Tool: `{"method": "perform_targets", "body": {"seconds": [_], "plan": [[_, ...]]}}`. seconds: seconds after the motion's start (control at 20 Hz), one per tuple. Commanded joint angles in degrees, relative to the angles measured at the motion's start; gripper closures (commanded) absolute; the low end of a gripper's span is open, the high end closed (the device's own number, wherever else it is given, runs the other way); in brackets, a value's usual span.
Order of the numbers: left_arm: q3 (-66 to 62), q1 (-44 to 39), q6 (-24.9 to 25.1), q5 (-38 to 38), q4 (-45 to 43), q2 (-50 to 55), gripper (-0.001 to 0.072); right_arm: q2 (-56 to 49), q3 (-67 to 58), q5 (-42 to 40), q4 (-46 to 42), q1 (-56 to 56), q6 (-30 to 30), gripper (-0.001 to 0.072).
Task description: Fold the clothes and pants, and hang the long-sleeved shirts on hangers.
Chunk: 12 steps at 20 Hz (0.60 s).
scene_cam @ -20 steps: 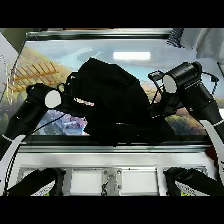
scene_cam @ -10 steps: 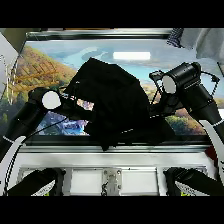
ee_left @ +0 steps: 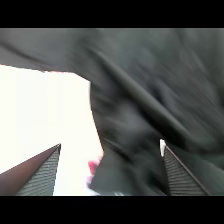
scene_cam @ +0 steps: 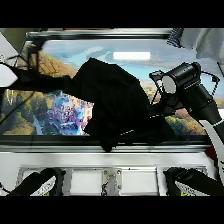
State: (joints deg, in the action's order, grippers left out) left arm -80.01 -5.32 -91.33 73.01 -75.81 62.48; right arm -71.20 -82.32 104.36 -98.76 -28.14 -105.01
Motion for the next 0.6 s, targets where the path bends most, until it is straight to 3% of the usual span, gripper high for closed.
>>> {"method": "perform_targets", "body": {"seconds": [0.0, 0.3, 0.55], "plan": [[-3.5, 12.0, 0.7, -3.7, -9.0, 1.5, 0.0003, 0.0, 0.0, 0.0, 0.0, 0.0, 0.0, 0.0700], [-13.4, 29.9, 2.6, -5.7, -13.2, 16.9, 0.0003, 0.0, 0.0, 0.0, 0.0, 0.0, 0.0, 0.0700], [-24.7, 36.7, 2.7, -12.0, -13.3, 34.2, 0.0003, 0.0, 0.0, 0.0, 0.0, 0.0, 0.0, 0.0700]]}}
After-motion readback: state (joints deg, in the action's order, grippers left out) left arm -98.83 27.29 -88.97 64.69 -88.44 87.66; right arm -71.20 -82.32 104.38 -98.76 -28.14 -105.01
